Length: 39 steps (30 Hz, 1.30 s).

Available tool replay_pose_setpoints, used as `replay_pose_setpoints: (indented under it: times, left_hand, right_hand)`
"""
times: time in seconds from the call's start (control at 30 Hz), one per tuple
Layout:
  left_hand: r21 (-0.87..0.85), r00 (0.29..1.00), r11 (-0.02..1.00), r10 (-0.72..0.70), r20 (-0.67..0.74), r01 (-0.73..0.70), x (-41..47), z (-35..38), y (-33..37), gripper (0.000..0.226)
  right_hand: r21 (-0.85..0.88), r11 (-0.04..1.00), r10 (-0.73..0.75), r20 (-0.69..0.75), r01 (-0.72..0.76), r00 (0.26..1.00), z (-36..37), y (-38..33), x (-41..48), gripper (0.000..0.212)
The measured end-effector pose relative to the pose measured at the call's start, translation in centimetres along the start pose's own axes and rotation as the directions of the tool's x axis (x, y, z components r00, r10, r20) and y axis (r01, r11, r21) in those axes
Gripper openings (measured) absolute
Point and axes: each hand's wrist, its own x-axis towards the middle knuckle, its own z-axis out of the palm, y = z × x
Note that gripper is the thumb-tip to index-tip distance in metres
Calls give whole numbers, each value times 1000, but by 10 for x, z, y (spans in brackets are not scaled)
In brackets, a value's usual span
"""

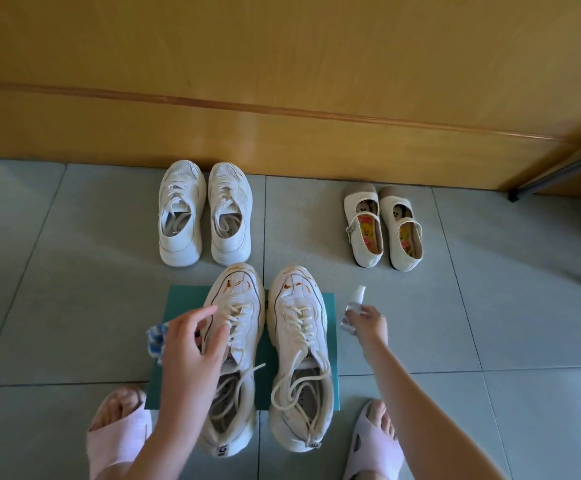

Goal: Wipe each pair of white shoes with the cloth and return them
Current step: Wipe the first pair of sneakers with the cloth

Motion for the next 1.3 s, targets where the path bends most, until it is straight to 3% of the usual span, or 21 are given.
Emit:
replay_pose_setpoints:
  times: [0.07, 0.13, 0.43, 0.6, 0.7, 0.83, 1.03, 1.17, 1.3]
  left_hand:
    - [-21, 1000, 1000, -11, 3, 11, 0, 1, 3, 31]
    - [-28, 1000, 999, -25, 4, 25, -1, 1, 3, 30]
    - [-41, 1000, 999, -10, 26, 11, -6, 3, -2, 28]
    - [-56, 999, 998, -28, 36, 30, -9, 0, -3, 28]
    - [-71, 998, 996, -42, 52, 46, -10, 0, -3, 28]
    - [-64, 996, 996, -53, 69, 58, -9, 0, -5, 29]
    - [-56, 994, 995, -75, 76, 79, -8, 1, -5, 30]
    - [-52, 995, 995, -76, 71, 79, -8, 2, -4, 31]
    - [-52, 993, 994, -90, 77, 94, -6, 3, -9, 32]
  right_hand:
    - [312, 950, -29, 151, -20, 988, -11, -19, -8, 24]
    - [493, 867, -80, 288, -76, 954, -21, -41, -20, 20]
    - [482, 871, -378, 542, 91, 751, -37, -103, -86, 27]
    - [523, 852, -367, 652, -43, 664, -39, -108, -97, 29]
    - [516, 851, -325, 667, -101, 671, -38, -112, -102, 38]
    - [389, 912, -186, 668, -126, 721, -36, -118, -103, 65]
    - [-1, 999, -30, 523, 35, 852, -27, -123, -92, 63]
    - [-251, 956, -35, 409, 150, 912, -19, -128, -93, 52]
    - [-456, 826, -165, 366, 331, 916, -2, -133, -90, 45]
